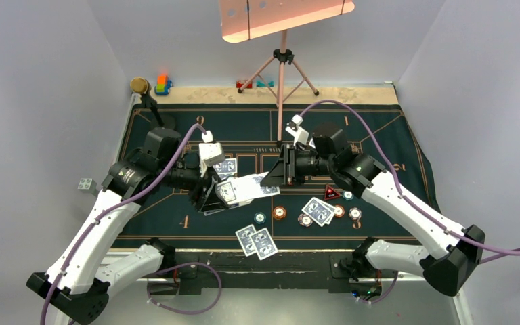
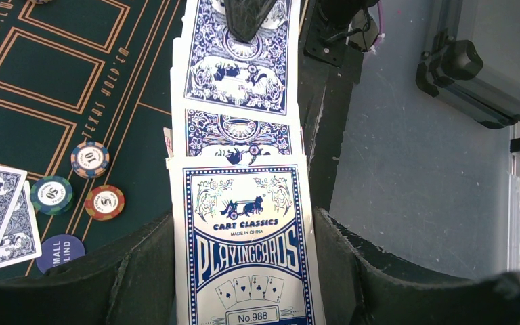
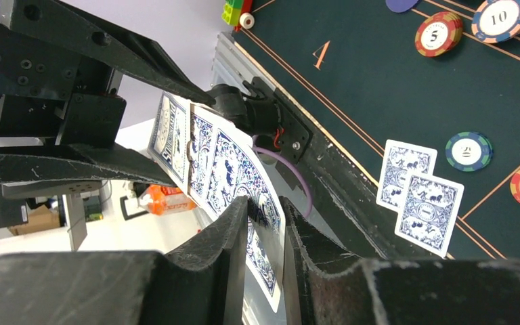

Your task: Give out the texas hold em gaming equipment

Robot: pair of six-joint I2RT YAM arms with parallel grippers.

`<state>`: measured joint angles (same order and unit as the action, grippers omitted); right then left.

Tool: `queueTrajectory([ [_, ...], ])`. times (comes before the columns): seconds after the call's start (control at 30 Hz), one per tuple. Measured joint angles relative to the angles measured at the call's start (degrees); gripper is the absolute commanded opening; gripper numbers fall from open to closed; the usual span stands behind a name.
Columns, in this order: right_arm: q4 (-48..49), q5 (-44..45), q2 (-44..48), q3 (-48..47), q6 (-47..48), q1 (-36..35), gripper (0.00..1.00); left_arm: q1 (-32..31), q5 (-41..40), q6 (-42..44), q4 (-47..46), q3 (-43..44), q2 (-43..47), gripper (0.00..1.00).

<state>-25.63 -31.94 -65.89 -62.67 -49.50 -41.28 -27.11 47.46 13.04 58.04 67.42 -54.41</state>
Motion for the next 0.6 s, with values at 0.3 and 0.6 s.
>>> queueTrajectory([
  [0.3, -2.0, 1.0, 2.1, -0.1, 0.3, 1.5, 0.26, 0.0, 0.0, 0.0, 0.0, 0.0, 0.2, 0.0],
  [0.6, -6.7, 1.4, 2.4, -3.1, 2.8, 2.6, 0.34, 0.0, 0.0, 0.0, 0.0, 0.0, 0.4, 0.0],
])
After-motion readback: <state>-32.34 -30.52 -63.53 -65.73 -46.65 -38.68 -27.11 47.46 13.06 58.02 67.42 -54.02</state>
